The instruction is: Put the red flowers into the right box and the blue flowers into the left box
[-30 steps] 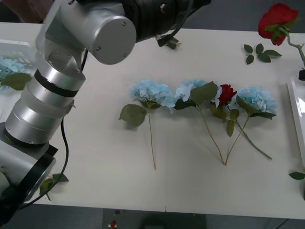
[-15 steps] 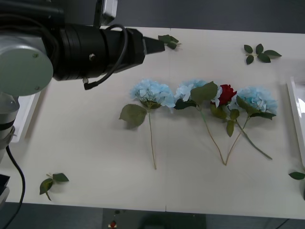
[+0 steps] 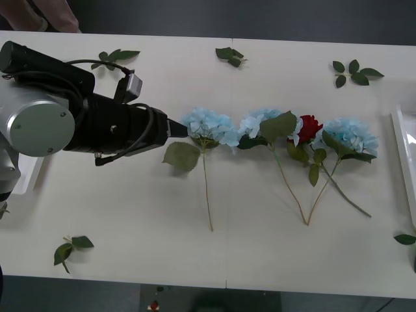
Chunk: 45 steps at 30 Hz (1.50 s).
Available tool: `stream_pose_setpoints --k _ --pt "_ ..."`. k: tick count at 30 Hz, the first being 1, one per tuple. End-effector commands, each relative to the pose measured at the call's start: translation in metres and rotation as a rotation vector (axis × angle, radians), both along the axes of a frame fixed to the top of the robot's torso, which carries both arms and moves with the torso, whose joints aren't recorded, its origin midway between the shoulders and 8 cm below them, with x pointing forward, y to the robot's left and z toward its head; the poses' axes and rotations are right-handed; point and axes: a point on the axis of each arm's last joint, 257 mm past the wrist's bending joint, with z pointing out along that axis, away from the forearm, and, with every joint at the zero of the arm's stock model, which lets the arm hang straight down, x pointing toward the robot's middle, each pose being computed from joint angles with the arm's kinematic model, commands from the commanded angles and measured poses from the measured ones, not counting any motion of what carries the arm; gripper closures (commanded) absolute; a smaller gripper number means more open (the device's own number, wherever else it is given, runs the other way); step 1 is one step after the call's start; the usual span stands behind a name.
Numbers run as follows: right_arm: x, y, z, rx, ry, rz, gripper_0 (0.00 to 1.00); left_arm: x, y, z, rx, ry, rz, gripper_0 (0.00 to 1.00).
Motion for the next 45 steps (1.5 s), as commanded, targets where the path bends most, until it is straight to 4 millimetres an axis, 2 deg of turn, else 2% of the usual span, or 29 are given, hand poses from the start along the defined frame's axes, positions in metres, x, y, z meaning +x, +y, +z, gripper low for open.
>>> stream_pose_setpoints --k 1,6,7,9,10,11,12,13,15,22,28,36,45 --pt "0.010 -0.014 0.002 0.000 -0.053 -0.032 1.00 0.015 -0.010 -0.006 -0.031 0.008 0.027 0.00" --pt "0.020 -0.025 -0.012 -0.029 -0.067 -0.035 1.00 0.031 -0.018 -0.023 -0.052 0.014 0.051 0.00" --pt "0.021 -0.027 -0.013 -0.037 -0.069 -0.035 0.95 0.034 -0.021 -0.025 -0.056 0.015 0.052 0.00" --pt "0.023 -0.029 -0.015 -0.053 -0.068 -0.034 0.67 0.042 -0.026 -0.033 -0.057 0.023 0.060 0.00" --pt "0.023 -0.029 -0.015 -0.052 -0.068 -0.034 0.49 0.046 -0.030 -0.034 -0.060 0.026 0.061 0.00" --pt "0.022 -0.028 -0.017 -0.051 -0.066 -0.032 0.40 0.048 -0.032 -0.036 -0.059 0.027 0.063 0.00" --pt "0.023 -0.028 -0.016 -0.049 -0.067 -0.031 0.23 0.051 -0.035 -0.039 -0.058 0.030 0.062 0.00" --pt "0.024 -0.027 -0.016 -0.045 -0.068 -0.029 0.10 0.054 -0.040 -0.039 -0.062 0.025 0.060 0.00" --pt "0.024 -0.023 -0.017 -0.033 -0.069 -0.021 0.00 0.058 -0.049 -0.042 -0.068 0.019 0.056 0.00" --pt "0.021 0.015 -0.017 0.031 -0.014 0.033 0.00 0.069 -0.078 -0.057 -0.080 -0.002 0.029 0.00" --pt "0.023 0.053 -0.016 0.070 0.034 0.074 0.00 0.068 -0.084 -0.071 -0.027 0.001 0.002 0.00" --pt "0.042 0.102 -0.021 0.152 -0.008 0.058 0.00 0.066 -0.090 -0.085 0.061 -0.016 -0.044 0.00" --pt "0.070 0.164 -0.047 0.225 -0.050 0.093 0.00 0.069 -0.085 -0.104 0.154 -0.015 -0.066 0.00"
